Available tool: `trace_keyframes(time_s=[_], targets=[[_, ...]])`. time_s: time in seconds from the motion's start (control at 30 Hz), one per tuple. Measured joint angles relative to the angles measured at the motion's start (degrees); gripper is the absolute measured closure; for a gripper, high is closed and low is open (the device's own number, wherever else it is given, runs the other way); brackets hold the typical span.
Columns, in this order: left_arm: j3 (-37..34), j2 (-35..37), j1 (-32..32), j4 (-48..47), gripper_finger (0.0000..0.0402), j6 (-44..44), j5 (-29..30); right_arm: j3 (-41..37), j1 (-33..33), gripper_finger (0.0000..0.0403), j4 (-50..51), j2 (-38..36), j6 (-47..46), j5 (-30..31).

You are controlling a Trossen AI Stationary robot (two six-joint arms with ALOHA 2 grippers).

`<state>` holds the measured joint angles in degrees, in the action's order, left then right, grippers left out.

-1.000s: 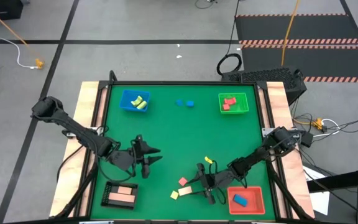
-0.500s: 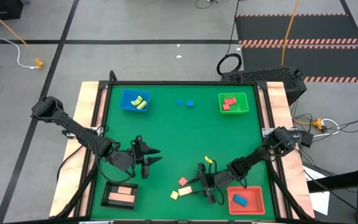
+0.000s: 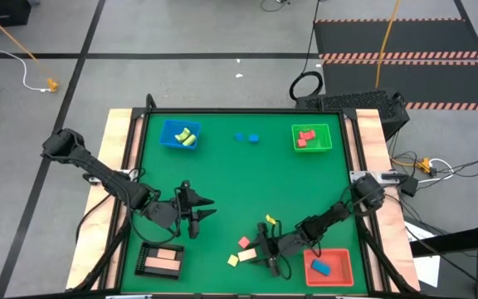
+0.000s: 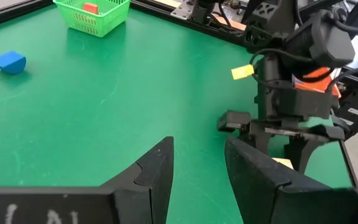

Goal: Sort & place blocks by color
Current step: Put the brown block into the black bin

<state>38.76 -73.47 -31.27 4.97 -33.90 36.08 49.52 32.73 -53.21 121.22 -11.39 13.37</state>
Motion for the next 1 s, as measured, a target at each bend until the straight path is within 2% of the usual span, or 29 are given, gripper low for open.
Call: trace_keyframes(time_s=[0.2, 0.4, 0.57, 0.7, 0.8, 0.9, 1.0], targets=[[0.00, 0.00, 0.00, -0.11, 0.0256, -0.76, 0.00, 0.34, -0.04, 0.0204, -0.05, 0.20, -2.67, -0.07], [0.00, 0.00, 0.00, -0.04, 0.0256, -0.86, -0.01, 0.32, -0.23, 0.0289, -0.03, -0.11, -4.37, -1.64], [0.00, 0.00, 0.00, -0.04, 0.0256, -0.49, -0.48, 0.23, -2.04, 0.0290, 2.14, -1.46, -8.50, -5.89], [-0.02, 0.00, 0.01, 0.26, 0.0256, 2.36, -0.52, 0.23, -4.07, 0.0290, 11.86, -6.27, -9.77, -6.06], [-0.02, 0.00, 0.36, 1.80, 0.0256, 3.97, -0.58, 0.12, -5.91, 0.0290, 16.70, -11.12, -7.37, -5.81], [-0.04, 0.00, 0.82, 3.75, 0.0256, 4.22, -0.59, 0.16, -7.85, 0.0290, 17.68, -16.90, -2.46, -5.54], [-0.04, 0.00, 1.37, 5.90, 0.0256, 1.43, -0.66, 0.19, -9.12, 0.0290, 21.65, -22.24, 5.55, -0.75]])
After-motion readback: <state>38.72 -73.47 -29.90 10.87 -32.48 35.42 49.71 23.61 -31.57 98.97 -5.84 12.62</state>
